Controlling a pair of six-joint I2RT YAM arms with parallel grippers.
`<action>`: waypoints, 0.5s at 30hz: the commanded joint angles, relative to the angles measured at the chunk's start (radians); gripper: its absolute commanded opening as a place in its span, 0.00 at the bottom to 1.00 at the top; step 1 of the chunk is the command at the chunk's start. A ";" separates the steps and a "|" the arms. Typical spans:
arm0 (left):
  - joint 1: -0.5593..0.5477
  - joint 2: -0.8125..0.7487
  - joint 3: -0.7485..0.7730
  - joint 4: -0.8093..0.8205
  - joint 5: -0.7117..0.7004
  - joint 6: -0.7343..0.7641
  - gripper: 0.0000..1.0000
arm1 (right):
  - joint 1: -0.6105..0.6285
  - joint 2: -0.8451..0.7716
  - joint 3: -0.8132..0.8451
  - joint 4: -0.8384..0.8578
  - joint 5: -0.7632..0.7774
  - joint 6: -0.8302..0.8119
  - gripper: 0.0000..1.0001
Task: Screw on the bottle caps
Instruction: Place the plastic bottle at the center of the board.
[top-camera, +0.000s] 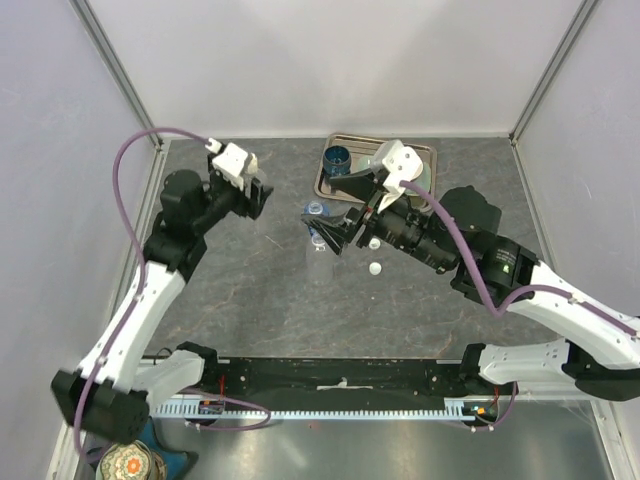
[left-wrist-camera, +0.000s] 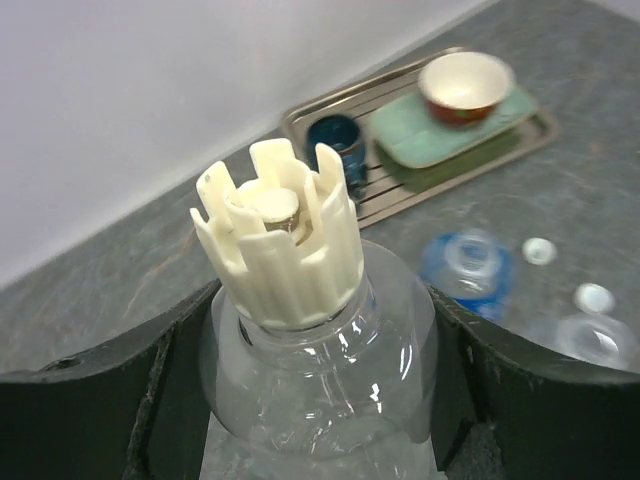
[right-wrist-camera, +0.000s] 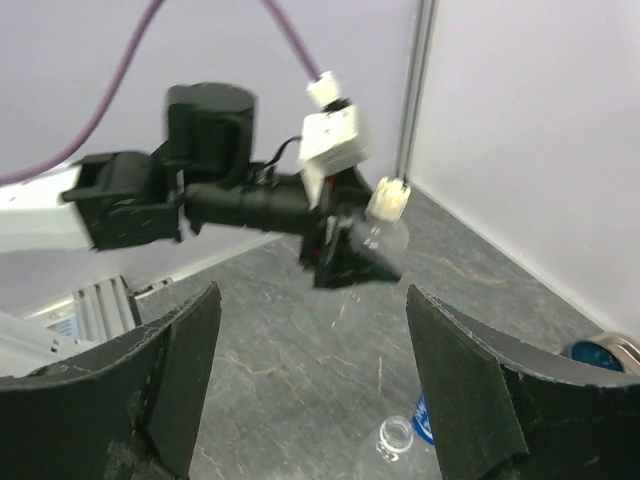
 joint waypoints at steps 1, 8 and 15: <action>0.149 0.188 0.080 0.202 0.020 -0.109 0.05 | 0.001 -0.011 -0.036 -0.007 0.067 -0.048 0.82; 0.253 0.397 0.068 0.448 0.065 -0.163 0.04 | -0.001 0.000 -0.073 -0.010 0.135 -0.084 0.84; 0.293 0.596 0.115 0.661 0.065 -0.203 0.04 | -0.011 0.041 -0.091 0.009 0.149 -0.068 0.86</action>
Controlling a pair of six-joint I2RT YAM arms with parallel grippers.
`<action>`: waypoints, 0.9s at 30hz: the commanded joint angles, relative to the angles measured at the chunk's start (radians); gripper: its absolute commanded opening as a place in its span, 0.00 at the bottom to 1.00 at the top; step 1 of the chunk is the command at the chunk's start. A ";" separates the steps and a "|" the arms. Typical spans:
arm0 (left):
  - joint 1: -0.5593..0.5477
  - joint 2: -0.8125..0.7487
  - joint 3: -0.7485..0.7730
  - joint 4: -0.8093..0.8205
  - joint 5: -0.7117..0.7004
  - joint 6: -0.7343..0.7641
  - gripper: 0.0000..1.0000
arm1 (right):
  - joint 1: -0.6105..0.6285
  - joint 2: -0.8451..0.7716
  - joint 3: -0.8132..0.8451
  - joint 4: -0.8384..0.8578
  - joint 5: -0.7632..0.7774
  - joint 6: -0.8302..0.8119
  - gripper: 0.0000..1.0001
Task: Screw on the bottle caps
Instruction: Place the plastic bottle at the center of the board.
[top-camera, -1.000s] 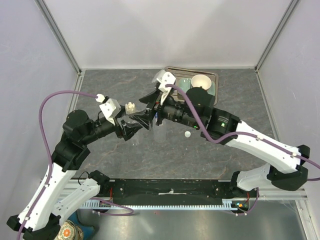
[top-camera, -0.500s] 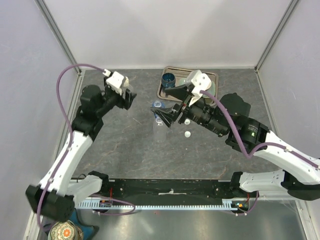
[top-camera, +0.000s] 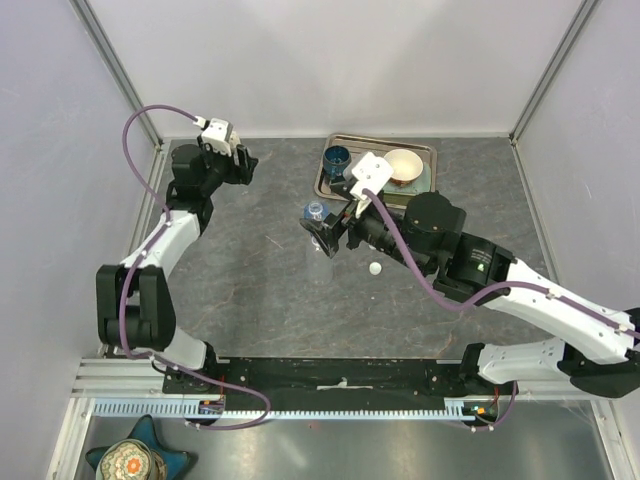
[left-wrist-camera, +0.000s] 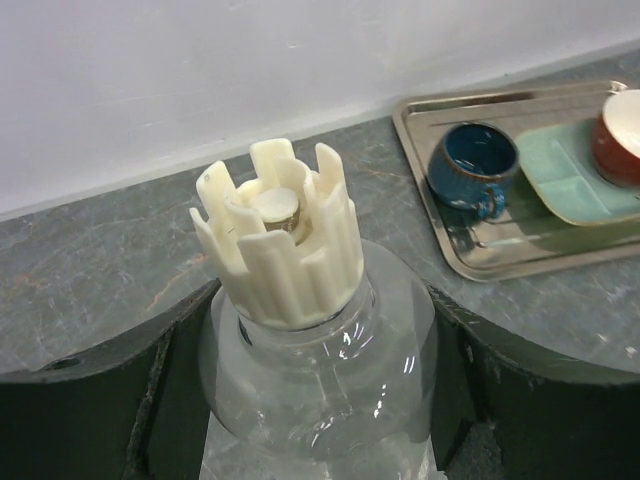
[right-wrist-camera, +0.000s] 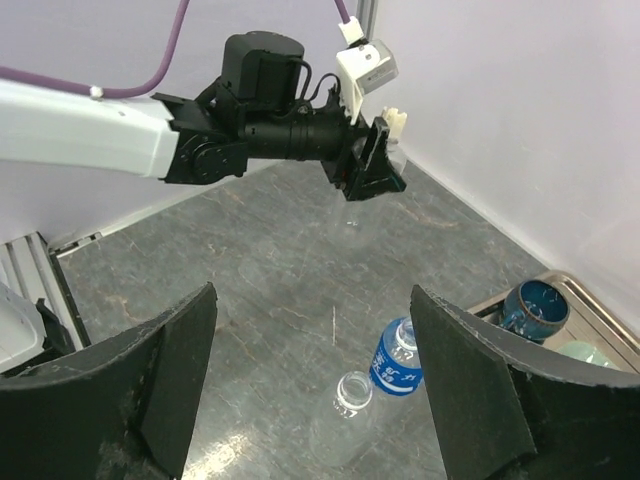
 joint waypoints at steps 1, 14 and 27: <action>0.015 0.113 0.075 0.258 0.010 -0.046 0.04 | -0.012 0.017 -0.021 0.045 0.037 0.001 0.85; -0.037 0.418 0.264 0.469 -0.218 -0.068 0.02 | -0.124 -0.008 -0.096 0.134 -0.012 0.044 0.87; -0.117 0.549 0.206 0.743 -0.309 -0.014 0.02 | -0.187 -0.011 -0.130 0.174 -0.076 0.084 0.89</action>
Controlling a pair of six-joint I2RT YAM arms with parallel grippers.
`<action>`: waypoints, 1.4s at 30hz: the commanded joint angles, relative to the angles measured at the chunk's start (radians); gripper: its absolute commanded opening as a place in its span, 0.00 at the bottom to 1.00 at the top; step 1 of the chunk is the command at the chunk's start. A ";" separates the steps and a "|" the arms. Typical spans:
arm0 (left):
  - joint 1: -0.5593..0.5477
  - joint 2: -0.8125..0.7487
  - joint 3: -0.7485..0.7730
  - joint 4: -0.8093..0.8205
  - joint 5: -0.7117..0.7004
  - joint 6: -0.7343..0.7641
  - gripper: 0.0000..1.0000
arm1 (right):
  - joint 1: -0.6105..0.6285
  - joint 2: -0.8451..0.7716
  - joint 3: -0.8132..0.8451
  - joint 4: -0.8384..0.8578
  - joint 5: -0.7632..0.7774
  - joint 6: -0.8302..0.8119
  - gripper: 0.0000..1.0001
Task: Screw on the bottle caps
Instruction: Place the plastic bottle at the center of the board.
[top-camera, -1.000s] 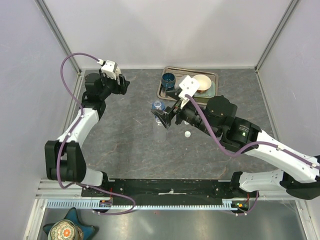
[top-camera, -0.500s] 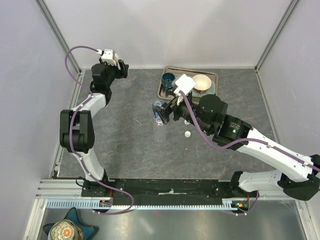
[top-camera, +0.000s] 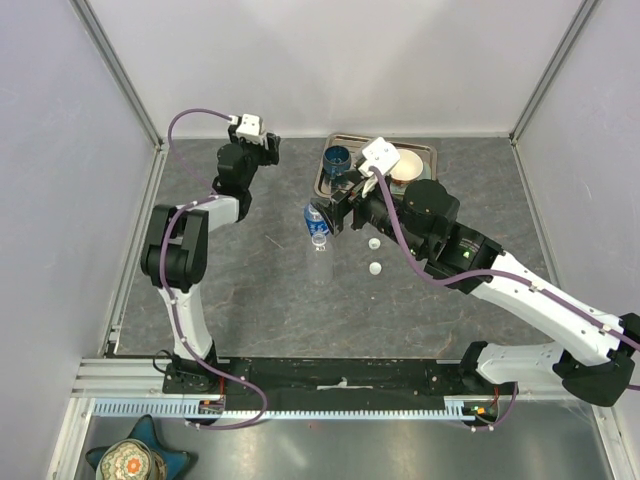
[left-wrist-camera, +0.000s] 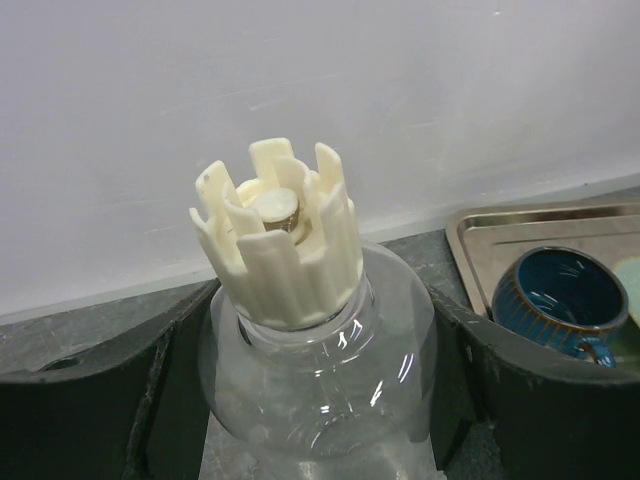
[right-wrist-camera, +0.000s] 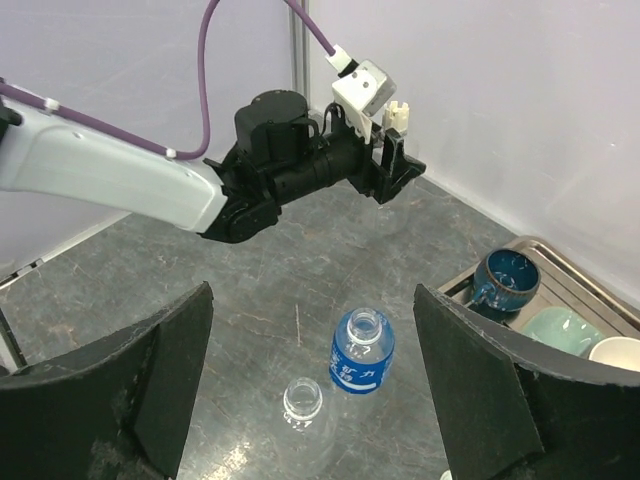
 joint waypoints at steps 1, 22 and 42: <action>0.006 0.061 0.033 0.197 -0.066 -0.005 0.02 | -0.012 -0.028 -0.011 0.053 -0.025 0.031 0.89; -0.005 0.265 0.179 0.238 -0.235 0.181 0.02 | -0.082 -0.015 -0.056 0.085 -0.090 0.065 0.90; 0.039 0.108 0.000 0.092 -0.234 0.081 0.08 | -0.110 -0.058 -0.088 0.087 -0.118 0.081 0.91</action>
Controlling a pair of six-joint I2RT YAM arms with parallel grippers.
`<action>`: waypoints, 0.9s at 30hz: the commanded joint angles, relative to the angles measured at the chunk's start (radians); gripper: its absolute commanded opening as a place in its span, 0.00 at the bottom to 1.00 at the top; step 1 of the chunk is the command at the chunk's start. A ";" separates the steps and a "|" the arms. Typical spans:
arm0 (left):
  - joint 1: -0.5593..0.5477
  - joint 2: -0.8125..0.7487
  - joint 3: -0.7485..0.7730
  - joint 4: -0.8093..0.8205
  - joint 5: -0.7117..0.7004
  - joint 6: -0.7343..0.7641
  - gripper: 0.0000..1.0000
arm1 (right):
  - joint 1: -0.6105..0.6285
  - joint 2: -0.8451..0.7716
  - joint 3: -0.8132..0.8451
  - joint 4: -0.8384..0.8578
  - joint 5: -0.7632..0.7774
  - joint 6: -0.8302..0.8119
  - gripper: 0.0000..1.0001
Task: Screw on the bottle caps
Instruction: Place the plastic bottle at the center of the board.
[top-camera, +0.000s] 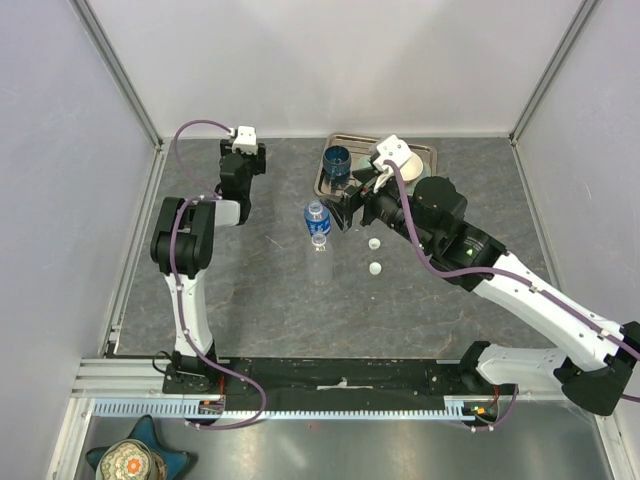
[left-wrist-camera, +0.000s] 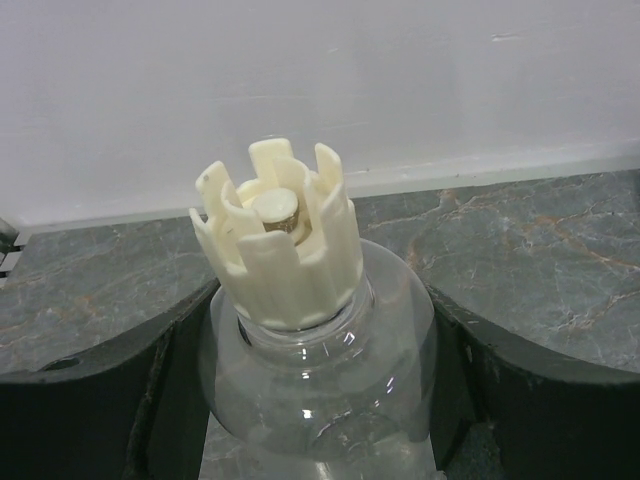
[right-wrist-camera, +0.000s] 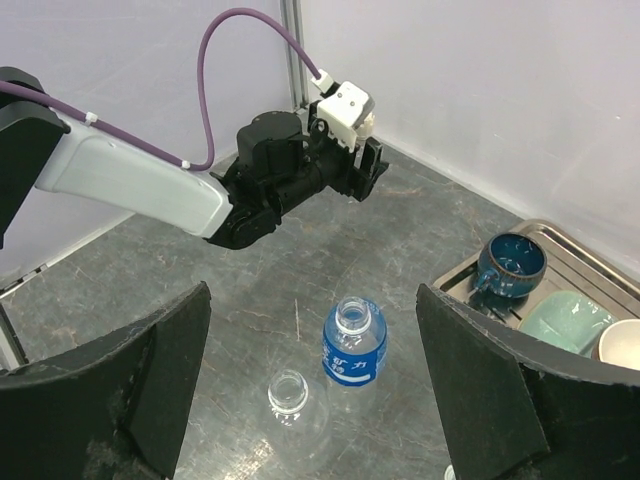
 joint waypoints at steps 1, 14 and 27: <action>0.009 -0.072 -0.036 0.018 -0.004 -0.030 0.10 | -0.005 -0.031 -0.006 0.038 -0.017 0.021 0.91; 0.009 -0.096 -0.046 -0.011 0.030 -0.042 0.74 | -0.005 -0.028 -0.023 0.036 -0.036 0.029 0.94; 0.007 -0.116 -0.033 -0.047 0.019 -0.053 0.99 | -0.006 -0.039 -0.037 0.032 -0.051 0.018 0.98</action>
